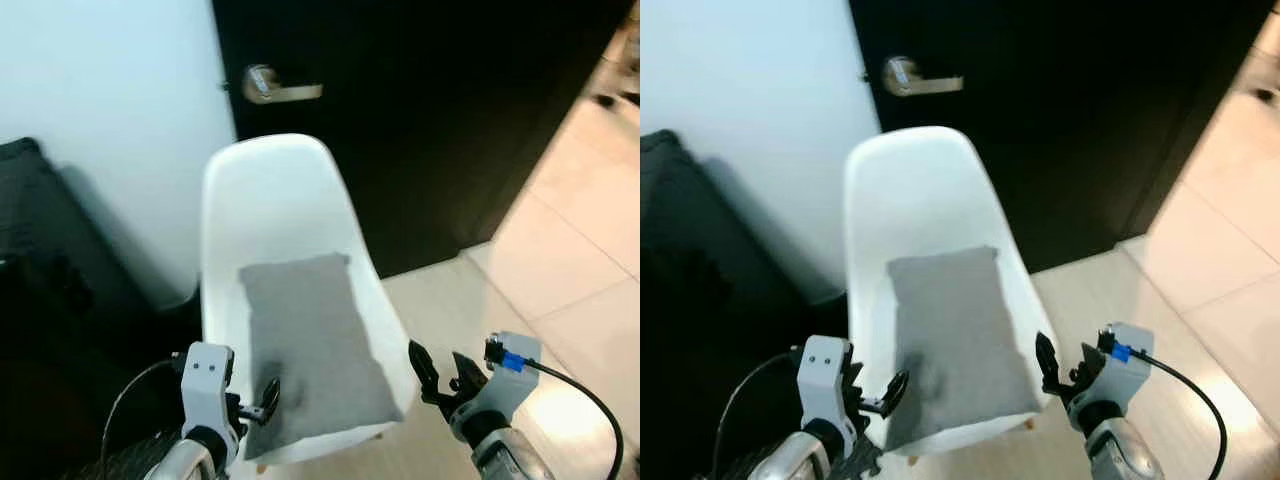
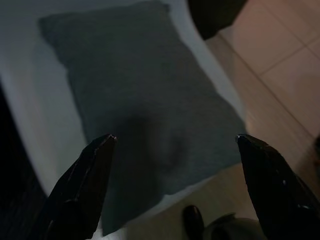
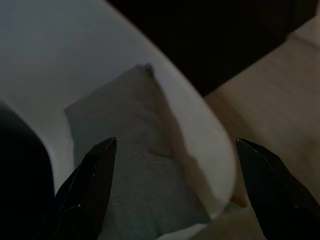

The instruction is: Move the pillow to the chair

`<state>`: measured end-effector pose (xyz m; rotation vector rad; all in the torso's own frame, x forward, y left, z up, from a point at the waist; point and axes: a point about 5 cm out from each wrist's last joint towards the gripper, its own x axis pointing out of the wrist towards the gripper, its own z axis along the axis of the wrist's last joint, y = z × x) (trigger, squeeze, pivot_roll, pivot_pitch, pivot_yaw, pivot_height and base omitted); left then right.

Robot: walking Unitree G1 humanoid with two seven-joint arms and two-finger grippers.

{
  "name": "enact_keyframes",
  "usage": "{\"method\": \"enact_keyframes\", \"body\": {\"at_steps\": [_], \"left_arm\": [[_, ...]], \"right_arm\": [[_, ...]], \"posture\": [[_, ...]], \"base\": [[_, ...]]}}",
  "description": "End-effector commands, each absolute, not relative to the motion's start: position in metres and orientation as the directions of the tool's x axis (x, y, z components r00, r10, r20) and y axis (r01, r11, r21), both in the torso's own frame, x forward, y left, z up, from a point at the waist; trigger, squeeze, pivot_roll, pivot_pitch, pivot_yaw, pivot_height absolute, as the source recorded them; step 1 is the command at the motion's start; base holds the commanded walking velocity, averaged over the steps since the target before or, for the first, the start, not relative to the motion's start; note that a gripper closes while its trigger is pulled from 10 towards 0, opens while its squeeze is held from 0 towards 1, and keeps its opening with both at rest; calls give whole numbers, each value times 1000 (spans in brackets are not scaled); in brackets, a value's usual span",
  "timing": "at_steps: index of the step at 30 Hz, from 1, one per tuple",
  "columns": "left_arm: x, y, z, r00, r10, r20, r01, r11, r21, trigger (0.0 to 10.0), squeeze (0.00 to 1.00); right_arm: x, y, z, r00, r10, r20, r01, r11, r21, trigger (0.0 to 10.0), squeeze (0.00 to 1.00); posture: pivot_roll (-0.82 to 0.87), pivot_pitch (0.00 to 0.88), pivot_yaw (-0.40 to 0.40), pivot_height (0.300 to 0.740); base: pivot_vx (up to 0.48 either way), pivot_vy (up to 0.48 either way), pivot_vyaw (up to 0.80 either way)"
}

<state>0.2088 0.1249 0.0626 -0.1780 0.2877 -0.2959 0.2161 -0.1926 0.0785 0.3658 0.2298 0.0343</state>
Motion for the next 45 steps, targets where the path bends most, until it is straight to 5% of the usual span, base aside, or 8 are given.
{"method": "enact_keyframes", "body": {"at_steps": [1, 45], "left_arm": [[205, 129, 58, 912, -299, -282, 242, 945, -220, 10000, 0], [218, 131, 61, 919, -272, -284, 230, 958, -174, 10000, 0]], "right_arm": [[213, -191, 72, 966, 77, -248, 25, 923, 385, 10000, 0], [228, -187, 73, 960, 95, -263, 10, 929, 370, 10000, 0]], "posture": [[-23, 152, 35, 740], [-19, 141, 34, 740]], "base": [[0, 0, -769], [0, 0, -769]]}}
